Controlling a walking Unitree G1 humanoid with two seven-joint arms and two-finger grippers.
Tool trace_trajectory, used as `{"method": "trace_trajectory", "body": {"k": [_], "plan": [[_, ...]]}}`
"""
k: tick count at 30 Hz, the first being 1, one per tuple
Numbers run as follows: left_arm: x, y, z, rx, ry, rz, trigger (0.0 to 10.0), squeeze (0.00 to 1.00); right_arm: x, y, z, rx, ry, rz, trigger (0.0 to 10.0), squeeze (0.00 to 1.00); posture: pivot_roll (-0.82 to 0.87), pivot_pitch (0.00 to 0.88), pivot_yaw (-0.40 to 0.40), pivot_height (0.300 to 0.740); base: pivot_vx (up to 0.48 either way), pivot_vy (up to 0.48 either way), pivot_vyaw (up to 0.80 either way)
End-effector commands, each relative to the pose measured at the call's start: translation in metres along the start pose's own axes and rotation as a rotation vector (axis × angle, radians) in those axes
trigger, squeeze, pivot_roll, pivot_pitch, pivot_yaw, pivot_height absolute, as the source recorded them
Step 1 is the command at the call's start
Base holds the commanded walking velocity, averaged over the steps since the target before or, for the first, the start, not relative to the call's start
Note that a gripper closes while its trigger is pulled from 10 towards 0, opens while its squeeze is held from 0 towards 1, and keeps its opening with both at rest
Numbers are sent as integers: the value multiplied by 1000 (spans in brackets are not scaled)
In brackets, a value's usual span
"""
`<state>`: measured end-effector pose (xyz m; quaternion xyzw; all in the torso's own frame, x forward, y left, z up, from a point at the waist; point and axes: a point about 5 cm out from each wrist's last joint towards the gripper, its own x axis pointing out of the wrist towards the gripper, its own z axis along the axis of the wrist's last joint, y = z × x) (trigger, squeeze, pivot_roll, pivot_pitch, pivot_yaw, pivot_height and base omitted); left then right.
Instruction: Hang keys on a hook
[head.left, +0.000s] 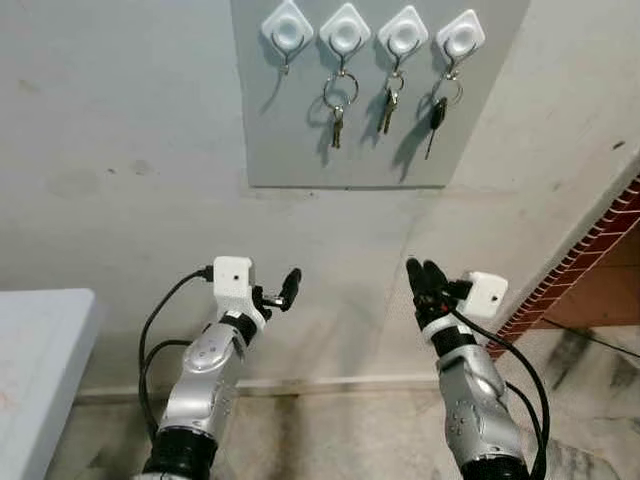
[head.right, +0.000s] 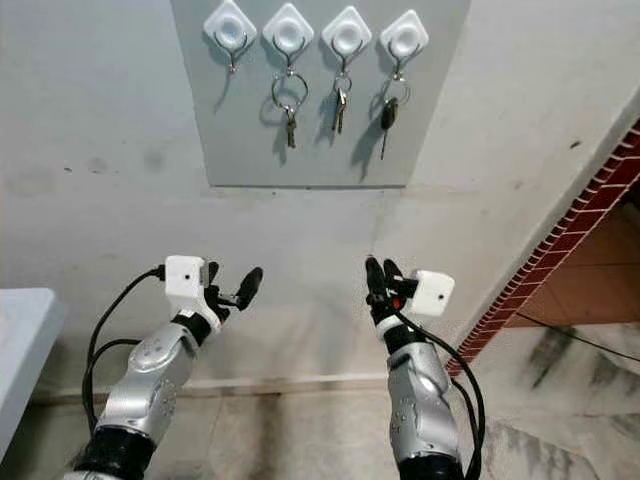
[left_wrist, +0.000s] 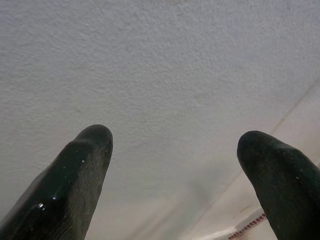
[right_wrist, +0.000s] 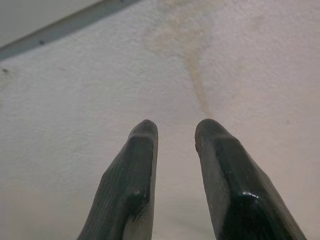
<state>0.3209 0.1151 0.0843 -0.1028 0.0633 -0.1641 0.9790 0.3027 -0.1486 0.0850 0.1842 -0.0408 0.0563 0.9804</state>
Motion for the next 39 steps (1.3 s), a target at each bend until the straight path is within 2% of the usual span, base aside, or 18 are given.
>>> {"method": "trace_trajectory", "body": {"k": [1,5,15,19,26,31,33,35,39], "plan": [[2,4,-1,-27,8,10,10000,0,-4,-4,-5,12,6,-42,10000,0,11,73,40,740,0,0,0],[4,8,3,-63,-23,7,10000,0,-6,-3,-8,12,0,-74,10000,0,13,70,61,740,0,0,0],[4,17,2,-33,-25,46,10000,0,-9,3,-22,-4,51,-103,10000,0,27,72,60,740,0,0,0],[3,20,2,-35,-23,52,10000,0,-7,6,-22,4,39,-103,10000,0,28,84,62,740,0,0,0],[6,16,-1,-25,-9,35,10000,0,-6,6,-18,-16,25,-110,10000,0,4,84,72,740,0,0,0],[10,9,-2,-47,-28,10,10000,0,-9,1,-15,-68,14,-124,10000,0,-39,87,74,740,0,0,0],[12,6,-2,-23,-18,3,10000,0,-9,2,-11,-105,0,-119,10000,0,-60,73,74,740,0,0,0],[14,5,-1,-51,-28,1,10000,0,-9,3,-10,-91,-8,-119,10000,0,-70,64,74,740,0,0,0],[18,4,-2,-41,-18,1,10000,0,-9,1,-12,-121,3,-121,10000,0,-86,39,67,740,0,0,0]]}}
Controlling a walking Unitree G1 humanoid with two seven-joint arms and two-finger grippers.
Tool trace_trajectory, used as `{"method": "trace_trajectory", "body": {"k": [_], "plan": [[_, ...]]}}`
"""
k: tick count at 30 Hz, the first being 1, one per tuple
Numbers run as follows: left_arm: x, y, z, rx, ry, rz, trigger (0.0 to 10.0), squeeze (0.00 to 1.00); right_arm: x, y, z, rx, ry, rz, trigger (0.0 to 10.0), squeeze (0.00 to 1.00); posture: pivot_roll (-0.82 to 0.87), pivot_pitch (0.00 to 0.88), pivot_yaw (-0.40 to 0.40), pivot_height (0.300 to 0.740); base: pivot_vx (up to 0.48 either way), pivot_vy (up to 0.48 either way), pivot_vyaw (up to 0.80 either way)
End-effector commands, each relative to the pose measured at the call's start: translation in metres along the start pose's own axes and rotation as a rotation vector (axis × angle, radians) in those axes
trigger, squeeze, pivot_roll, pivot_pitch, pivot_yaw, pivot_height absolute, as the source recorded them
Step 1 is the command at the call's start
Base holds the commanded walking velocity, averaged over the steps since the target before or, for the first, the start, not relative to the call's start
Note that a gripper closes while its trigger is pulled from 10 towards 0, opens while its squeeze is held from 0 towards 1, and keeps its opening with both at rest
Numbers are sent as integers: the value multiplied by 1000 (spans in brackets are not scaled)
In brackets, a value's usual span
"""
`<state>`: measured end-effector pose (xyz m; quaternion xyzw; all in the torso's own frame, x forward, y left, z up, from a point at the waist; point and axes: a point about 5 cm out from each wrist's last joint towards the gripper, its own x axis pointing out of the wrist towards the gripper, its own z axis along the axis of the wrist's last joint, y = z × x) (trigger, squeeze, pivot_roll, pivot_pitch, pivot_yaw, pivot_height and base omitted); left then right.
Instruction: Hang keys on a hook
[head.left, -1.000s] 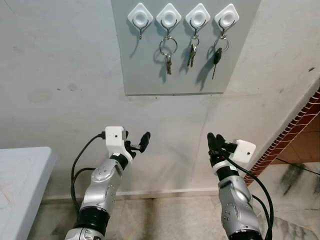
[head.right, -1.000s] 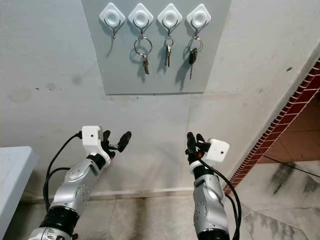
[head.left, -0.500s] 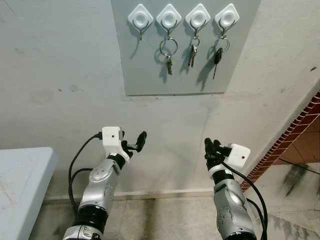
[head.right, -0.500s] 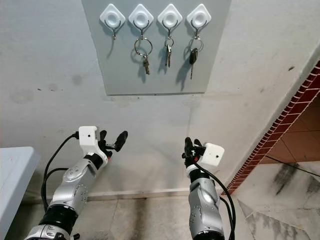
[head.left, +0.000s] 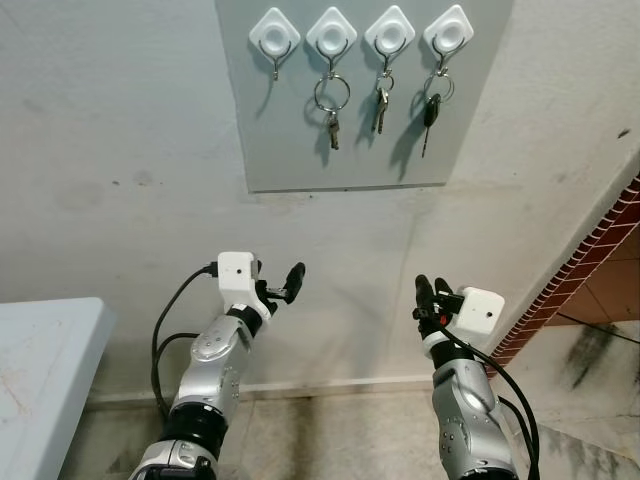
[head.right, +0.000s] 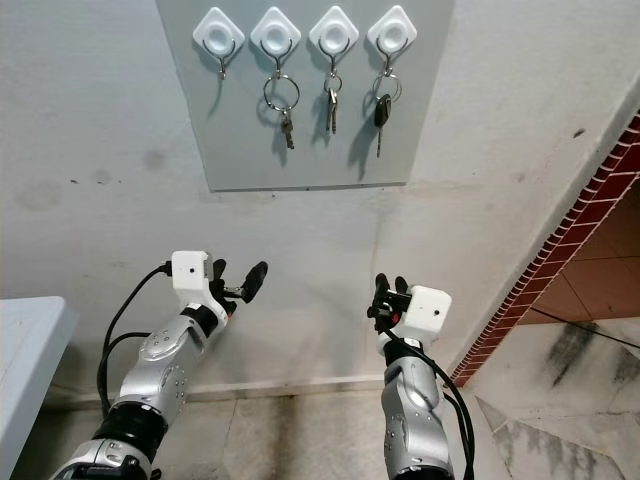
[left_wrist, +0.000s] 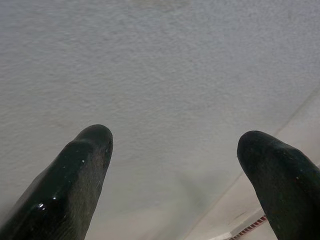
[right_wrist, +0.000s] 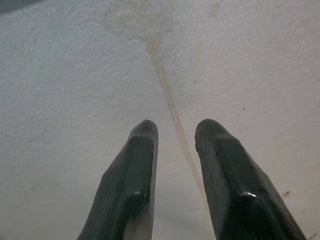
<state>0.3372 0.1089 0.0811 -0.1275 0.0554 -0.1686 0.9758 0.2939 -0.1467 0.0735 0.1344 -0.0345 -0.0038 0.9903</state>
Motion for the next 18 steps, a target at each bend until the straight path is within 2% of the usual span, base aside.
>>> {"method": "trace_trajectory", "body": {"k": [1,8,11,16,18], "plan": [[1,4,1,14,5,11,10000,0,2,3,1,-11,1,-4,10000,0,-88,35,65,740,0,0,0],[8,4,8,35,-14,15,10000,0,5,4,6,-66,-19,3,10000,0,-99,14,56,740,0,0,0],[10,2,8,37,-17,15,10000,0,5,0,5,-79,-11,-4,10000,0,-101,5,45,740,0,0,0],[13,-3,7,49,-22,17,10000,0,0,-8,1,-173,13,-3,10000,0,-94,6,35,740,0,0,0],[13,-5,7,61,-29,10,10000,0,0,-9,0,-167,18,-10,10000,0,-90,7,31,740,0,0,0]]}}
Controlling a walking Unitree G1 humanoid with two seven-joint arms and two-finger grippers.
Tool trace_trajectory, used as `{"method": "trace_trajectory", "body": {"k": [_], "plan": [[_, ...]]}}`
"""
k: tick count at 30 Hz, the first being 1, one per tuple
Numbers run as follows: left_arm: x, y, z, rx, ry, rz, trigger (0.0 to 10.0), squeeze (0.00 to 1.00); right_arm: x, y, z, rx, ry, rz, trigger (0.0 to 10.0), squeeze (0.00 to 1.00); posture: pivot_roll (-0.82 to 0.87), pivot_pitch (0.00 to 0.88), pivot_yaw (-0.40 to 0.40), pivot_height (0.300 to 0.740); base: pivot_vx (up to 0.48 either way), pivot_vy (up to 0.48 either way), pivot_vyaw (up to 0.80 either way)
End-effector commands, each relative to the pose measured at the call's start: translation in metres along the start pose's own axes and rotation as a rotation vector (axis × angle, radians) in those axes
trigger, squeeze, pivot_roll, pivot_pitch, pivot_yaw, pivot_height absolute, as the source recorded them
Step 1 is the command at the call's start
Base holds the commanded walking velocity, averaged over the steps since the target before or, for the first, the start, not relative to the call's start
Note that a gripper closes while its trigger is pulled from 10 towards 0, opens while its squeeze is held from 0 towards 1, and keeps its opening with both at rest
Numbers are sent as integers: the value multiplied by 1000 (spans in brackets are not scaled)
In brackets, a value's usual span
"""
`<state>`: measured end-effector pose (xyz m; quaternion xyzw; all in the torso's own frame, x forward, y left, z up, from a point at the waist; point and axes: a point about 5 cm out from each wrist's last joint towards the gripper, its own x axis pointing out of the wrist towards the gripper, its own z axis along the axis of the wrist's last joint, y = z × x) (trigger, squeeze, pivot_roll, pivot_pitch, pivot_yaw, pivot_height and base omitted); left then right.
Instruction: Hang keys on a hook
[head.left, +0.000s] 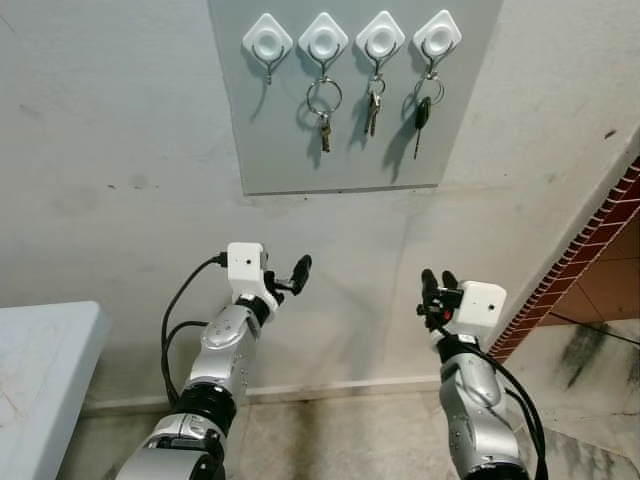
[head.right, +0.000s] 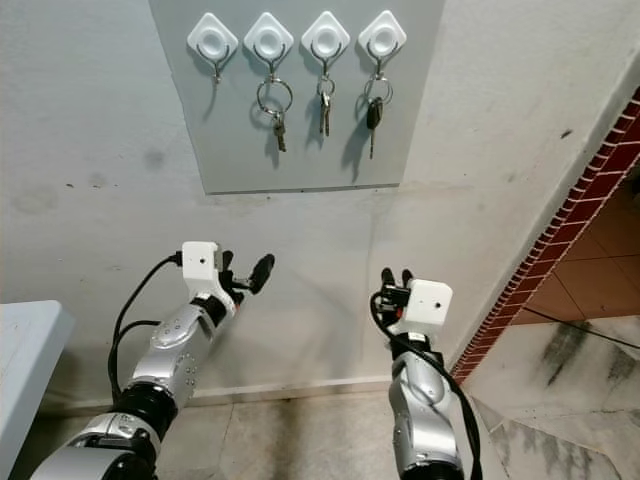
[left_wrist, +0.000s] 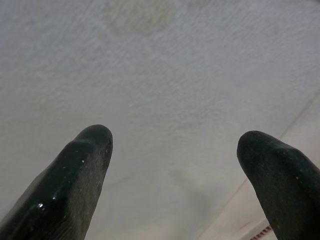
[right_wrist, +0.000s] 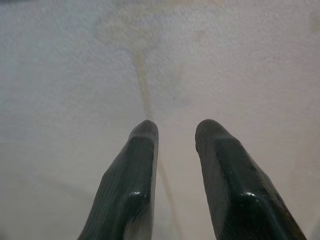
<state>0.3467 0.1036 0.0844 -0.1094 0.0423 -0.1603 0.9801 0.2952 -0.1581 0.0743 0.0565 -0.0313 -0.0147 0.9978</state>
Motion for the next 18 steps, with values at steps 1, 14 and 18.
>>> {"method": "trace_trajectory", "body": {"k": [1,14,18], "plan": [[2,-3,2,27,-7,-5,10000,0,-1,1,-3,-10,15,7,10000,0,-89,5,28,740,0,0,0],[-3,8,-1,69,-12,42,10000,0,-2,-1,-4,-57,18,5,10000,0,-75,1,7,740,0,0,0],[-5,8,3,96,-52,28,10000,0,-9,-2,-2,-60,-10,15,10000,0,-70,8,1,740,0,0,0]]}}
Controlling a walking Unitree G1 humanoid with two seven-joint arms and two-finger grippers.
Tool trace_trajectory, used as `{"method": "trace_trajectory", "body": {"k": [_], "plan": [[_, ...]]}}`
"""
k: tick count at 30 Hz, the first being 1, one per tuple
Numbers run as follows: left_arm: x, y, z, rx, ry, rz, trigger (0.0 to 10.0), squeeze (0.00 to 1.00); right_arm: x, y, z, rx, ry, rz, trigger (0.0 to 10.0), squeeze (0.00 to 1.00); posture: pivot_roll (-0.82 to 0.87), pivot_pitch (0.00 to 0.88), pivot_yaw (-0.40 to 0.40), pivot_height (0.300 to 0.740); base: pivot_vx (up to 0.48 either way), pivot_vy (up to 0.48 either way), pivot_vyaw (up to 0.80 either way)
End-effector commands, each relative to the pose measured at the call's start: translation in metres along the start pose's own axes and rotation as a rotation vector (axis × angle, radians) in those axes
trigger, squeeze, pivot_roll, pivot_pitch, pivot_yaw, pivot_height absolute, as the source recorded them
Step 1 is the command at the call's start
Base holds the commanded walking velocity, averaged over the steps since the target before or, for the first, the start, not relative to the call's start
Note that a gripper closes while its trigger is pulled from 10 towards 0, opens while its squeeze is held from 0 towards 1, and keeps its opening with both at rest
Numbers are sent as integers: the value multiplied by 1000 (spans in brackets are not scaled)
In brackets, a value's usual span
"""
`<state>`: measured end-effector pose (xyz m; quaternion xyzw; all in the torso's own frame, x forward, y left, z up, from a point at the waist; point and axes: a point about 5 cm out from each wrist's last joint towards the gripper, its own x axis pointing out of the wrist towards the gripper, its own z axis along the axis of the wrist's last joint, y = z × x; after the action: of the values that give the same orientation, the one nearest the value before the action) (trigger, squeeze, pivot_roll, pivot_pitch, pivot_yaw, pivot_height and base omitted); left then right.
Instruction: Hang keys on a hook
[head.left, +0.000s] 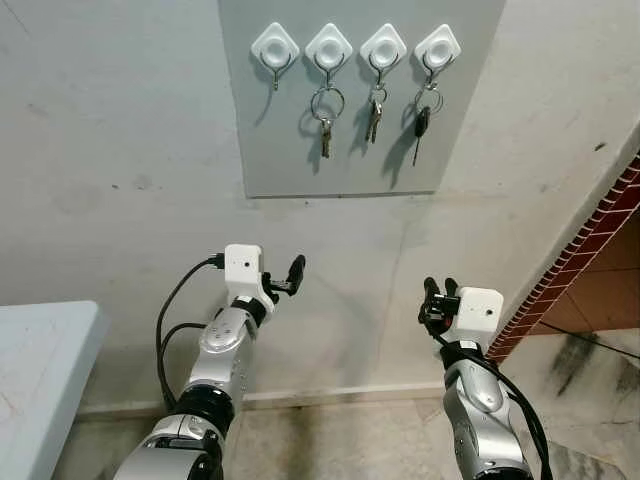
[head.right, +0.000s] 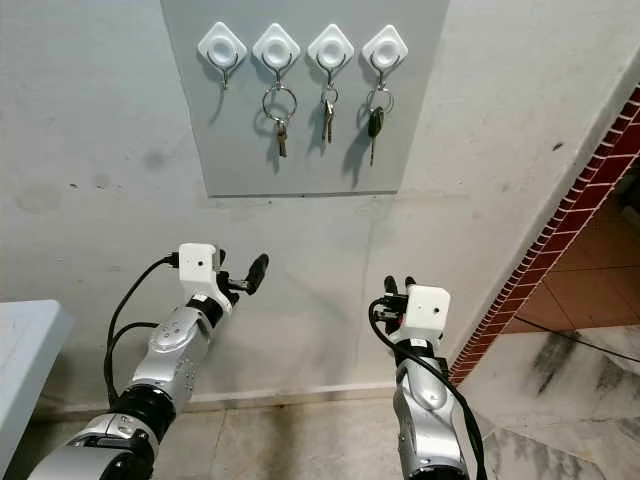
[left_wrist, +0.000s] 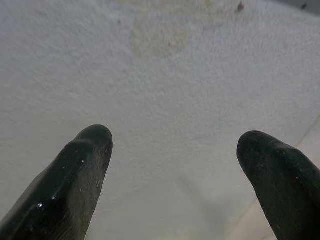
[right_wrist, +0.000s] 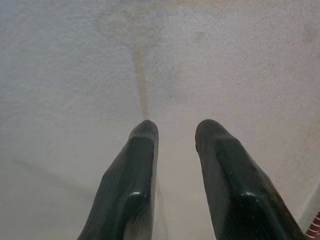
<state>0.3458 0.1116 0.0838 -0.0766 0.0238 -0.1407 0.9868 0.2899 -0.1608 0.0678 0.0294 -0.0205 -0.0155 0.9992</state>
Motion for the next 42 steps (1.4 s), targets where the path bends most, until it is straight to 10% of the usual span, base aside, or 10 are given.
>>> {"method": "trace_trajectory", "body": {"k": [1,16,29,37,42], "plan": [[-4,1,2,26,-31,-16,10000,0,-6,1,5,-5,-35,19,10000,0,-70,10,1,740,0,0,0],[-64,19,-77,28,216,62,10000,0,-59,-36,-73,-75,303,-51,10000,0,-61,32,-10,740,0,0,0],[-123,26,-141,58,630,90,10000,0,-120,-72,-131,-122,751,-163,10000,0,-67,31,-2,740,0,0,0],[-168,40,-166,60,835,201,10000,0,-163,-73,-152,-112,949,-191,10000,0,-78,14,1,740,0,0,0],[-168,41,-165,50,826,209,10000,0,-177,-72,-157,-61,997,-218,10000,0,-76,7,2,740,0,0,0]]}}
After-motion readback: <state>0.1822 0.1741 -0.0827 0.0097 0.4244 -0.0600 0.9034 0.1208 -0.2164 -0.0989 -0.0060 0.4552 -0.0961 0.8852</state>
